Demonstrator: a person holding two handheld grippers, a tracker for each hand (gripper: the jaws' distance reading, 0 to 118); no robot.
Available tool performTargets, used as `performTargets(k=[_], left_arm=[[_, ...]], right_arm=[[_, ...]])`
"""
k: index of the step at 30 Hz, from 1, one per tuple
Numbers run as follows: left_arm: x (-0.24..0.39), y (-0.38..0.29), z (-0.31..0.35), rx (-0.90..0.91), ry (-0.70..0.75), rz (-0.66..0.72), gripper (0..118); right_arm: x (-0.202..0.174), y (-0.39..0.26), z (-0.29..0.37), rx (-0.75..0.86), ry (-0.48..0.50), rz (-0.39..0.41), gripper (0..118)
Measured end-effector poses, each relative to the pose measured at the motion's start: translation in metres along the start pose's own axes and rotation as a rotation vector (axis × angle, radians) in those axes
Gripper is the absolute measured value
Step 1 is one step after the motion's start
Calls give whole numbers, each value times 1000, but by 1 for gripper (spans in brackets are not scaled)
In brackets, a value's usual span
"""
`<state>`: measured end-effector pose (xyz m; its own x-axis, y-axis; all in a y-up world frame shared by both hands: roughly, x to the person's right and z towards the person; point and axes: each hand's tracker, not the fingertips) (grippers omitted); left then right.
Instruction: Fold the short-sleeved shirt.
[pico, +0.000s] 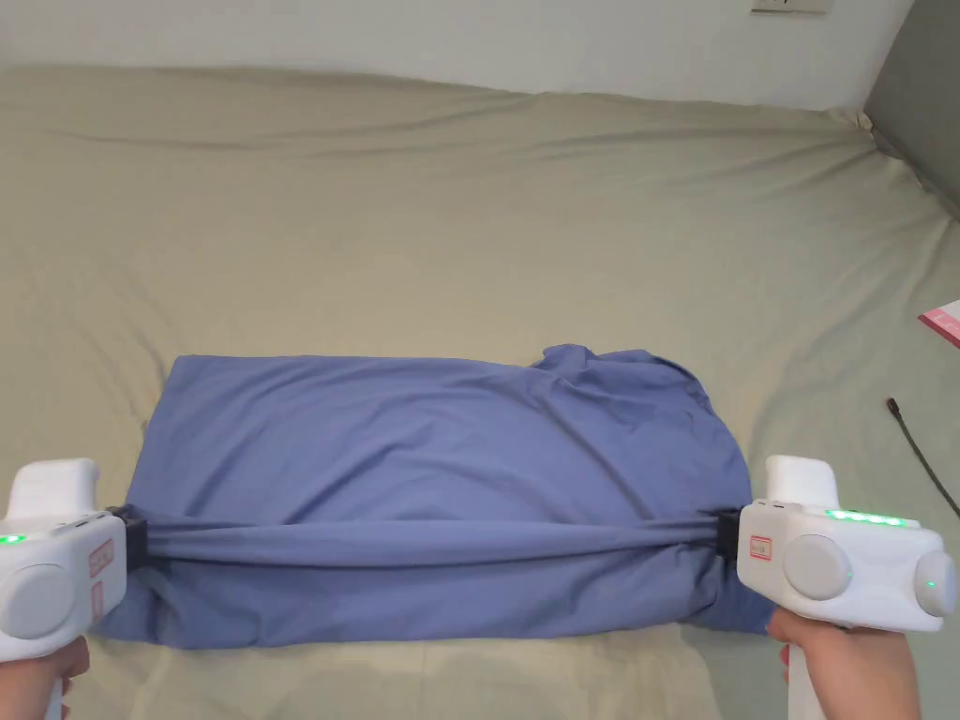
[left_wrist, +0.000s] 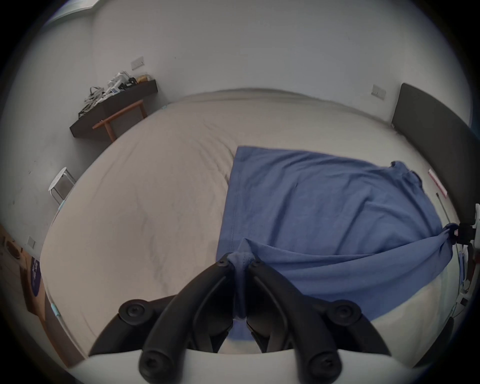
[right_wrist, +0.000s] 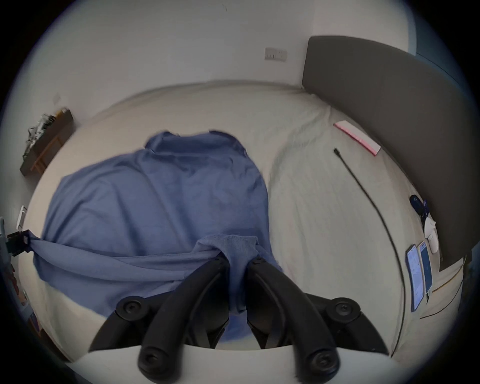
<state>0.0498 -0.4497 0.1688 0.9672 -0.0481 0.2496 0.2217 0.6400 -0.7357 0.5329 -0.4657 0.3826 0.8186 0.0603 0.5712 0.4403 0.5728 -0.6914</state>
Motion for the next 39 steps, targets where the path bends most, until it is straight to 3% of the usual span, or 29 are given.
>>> performTargets(k=[9, 11, 12, 13, 14, 15, 16, 18, 21, 27, 33, 35, 38, 39], left_arm=[[15, -4, -50, -99, 50, -111, 6], [13, 5, -49, -122, 40, -86, 6], [11, 9, -47, -121, 27, -63, 16], [11, 12, -41, -109, 27, -52, 33], [10, 17, -35, -78, 52, -43, 60], [11, 21, -26, -44, 77, -43, 102], [10, 25, -17, -12, 75, -43, 118], [10, 35, 17, 121, 22, -25, 111], [16, 52, 66, 224, 13, -28, 108], [31, 64, 184, 610, 3, 4, 114], [49, 54, 255, 789, -21, -13, 112], [57, 47, 269, 828, -19, -38, 99], [70, 37, 281, 885, 34, -95, 36], [72, 34, 283, 887, 25, -105, 15]], right_arm=[[-6, 6, -51, -48, -30, 37, 14], [-6, 10, -45, -43, -34, 50, 28], [-4, 13, -43, -15, -60, 53, 57], [0, 16, -39, 6, -98, 59, 76], [5, 21, -33, 18, -93, 50, 79], [11, 28, -22, 47, -78, 20, 79], [16, 33, -8, 76, -62, -5, 79], [22, 43, 27, 174, -48, -21, 82], [20, 60, 90, 341, -41, 19, 96], [-20, 67, 228, 688, 6, 133, 96], [-68, 45, 292, 845, 42, 243, 94], [-81, 36, 298, 859, 51, 275, 84], [-96, 22, 301, 882, 45, 310, 15], [-98, 18, 300, 888, 55, 308, 4]])
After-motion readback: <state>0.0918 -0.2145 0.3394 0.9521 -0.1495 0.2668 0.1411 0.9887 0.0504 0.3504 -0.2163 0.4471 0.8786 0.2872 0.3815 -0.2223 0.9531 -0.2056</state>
